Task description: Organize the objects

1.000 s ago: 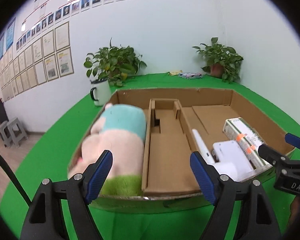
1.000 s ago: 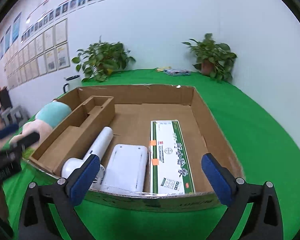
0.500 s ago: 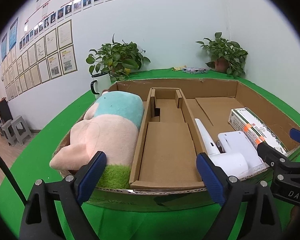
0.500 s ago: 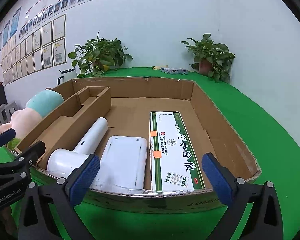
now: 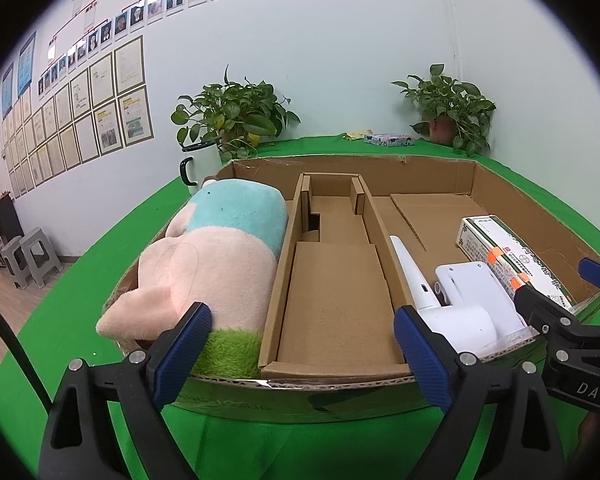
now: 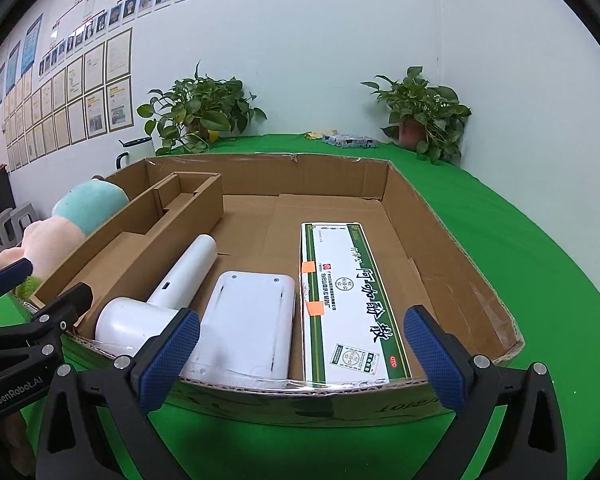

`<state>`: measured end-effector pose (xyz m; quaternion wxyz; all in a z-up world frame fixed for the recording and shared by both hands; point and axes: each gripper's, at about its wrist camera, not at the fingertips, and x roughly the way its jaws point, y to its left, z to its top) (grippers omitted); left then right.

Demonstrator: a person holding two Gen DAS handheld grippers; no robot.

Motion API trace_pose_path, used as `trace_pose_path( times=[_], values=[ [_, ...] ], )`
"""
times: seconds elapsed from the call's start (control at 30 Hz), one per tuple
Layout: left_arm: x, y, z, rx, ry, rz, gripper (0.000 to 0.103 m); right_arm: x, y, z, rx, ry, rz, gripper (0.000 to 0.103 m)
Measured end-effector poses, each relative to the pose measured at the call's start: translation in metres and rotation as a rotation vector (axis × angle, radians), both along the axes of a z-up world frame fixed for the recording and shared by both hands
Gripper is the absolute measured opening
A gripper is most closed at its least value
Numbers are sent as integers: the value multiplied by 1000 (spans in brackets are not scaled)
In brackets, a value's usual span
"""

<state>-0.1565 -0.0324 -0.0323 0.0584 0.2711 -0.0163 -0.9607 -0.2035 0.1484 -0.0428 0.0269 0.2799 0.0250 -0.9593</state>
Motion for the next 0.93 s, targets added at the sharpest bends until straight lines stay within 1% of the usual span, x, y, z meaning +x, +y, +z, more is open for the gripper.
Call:
trace_pose_path(
  times=[0.3,0.5,0.93],
  values=[
    [0,0,-1,3,-1,0,93,0,0,1,-1,0,0,103],
    [-2,-3,-1,20,-10,-10,99,0,-1,1,1,-2,2,103],
    [-2,-2,-2,16,-13,-8,100,-1,0,2,0,-2,3,103]
  ],
)
